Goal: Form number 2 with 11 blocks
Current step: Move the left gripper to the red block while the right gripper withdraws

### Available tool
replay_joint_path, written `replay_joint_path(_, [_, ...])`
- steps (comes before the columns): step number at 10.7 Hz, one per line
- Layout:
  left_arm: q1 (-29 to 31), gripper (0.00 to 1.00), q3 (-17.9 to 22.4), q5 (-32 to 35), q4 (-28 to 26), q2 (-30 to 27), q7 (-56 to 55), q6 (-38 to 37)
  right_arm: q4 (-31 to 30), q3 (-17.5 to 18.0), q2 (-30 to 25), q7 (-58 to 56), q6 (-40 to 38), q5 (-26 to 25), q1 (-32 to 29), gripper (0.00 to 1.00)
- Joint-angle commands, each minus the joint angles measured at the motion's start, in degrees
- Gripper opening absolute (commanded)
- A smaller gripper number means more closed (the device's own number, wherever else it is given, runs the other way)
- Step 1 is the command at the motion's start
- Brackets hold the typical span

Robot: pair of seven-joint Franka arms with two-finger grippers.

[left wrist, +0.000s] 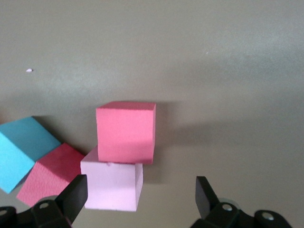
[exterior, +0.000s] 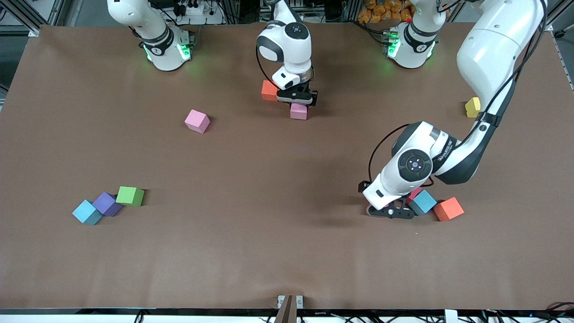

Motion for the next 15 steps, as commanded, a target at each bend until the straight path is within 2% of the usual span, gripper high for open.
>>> replay_joint_path(1, [-1.10,1.00,1.17,1.39,5.22,3.41,4.92,-0.76,0.46,-0.18,0.68,1.64,0.04,-0.33,0.92,0.28])
replay_joint_path(4, [-3.03,1.00,4.16,1.31,7.26,4.56,8.63,0.20,0.46,0.17,0.68,2.16,-0.32,-0.33,1.27,0.28])
replay_joint_path(5, [-3.99,1.00,5.38,1.13,7.35,4.91,8.54,0.30,0.54,0.17,0.68,2.25,-0.40,-0.33,1.27,0.42])
replay_joint_path(6, [-4.26,1.00,5.74,1.22,7.35,5.18,8.28,0.82,0.63,0.17,0.68,2.25,-0.49,-0.33,1.01,0.78])
replay_joint_path(7, [-4.26,1.00,5.75,1.22,7.35,5.61,8.63,1.35,0.81,0.17,0.59,2.08,-0.58,-0.33,0.83,1.00])
replay_joint_path(15, [-4.26,1.00,7.41,1.22,7.52,7.90,9.69,5.13,2.92,-1.58,-1.43,-2.65,-4.97,-0.94,-0.57,1.00])
